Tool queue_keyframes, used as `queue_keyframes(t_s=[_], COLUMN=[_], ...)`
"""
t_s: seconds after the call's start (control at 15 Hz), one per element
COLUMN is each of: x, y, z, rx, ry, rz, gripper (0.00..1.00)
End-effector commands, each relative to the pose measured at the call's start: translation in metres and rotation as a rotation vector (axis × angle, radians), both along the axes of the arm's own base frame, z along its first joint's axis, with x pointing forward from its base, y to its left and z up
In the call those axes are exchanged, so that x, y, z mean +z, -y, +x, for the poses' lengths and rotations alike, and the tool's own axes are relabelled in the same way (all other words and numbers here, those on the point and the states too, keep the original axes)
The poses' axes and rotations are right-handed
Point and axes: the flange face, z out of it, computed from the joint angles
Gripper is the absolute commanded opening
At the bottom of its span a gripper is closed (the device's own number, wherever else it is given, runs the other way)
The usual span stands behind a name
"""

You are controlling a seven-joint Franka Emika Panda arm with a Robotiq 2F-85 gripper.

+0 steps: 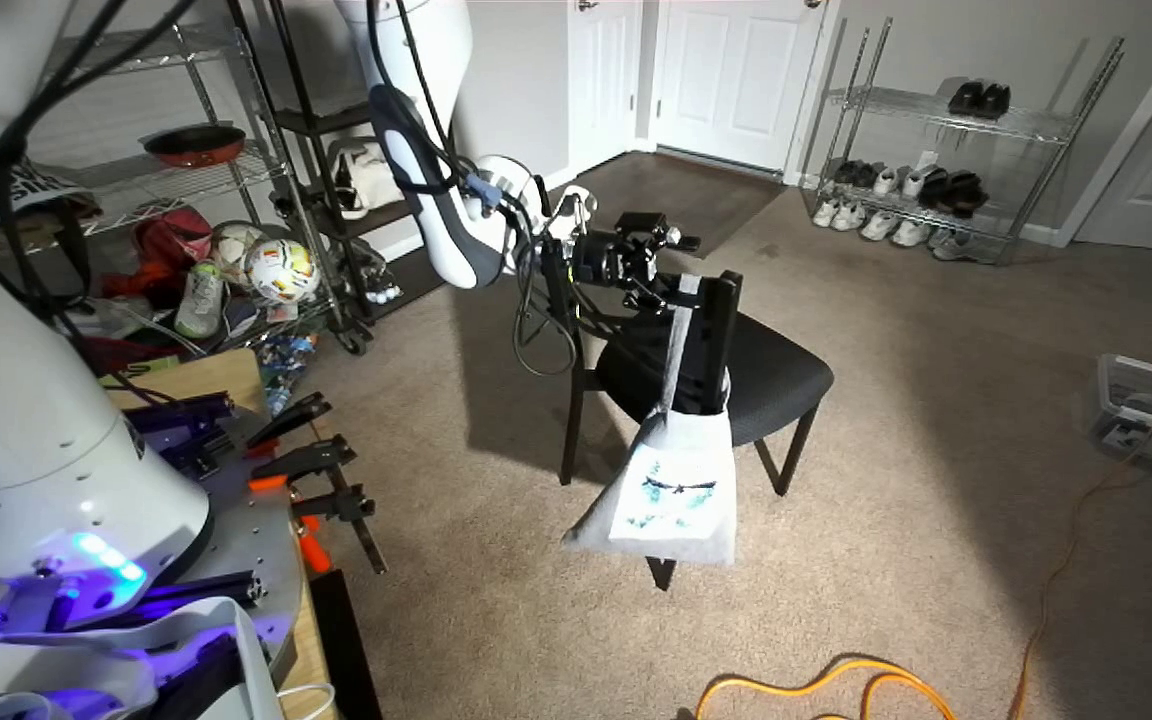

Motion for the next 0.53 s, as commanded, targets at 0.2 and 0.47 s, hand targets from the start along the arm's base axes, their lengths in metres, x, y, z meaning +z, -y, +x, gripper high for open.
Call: queue_keyframes(t_s=[0.2, 0.47], x=[-0.010, -0.016], y=[-0.018, -0.029], z=[-0.021, -0.024], rx=[0.028, 0.063], ry=[-0.054, -0.076], rz=[0.025, 0.041], gripper=[1.00, 1.00])
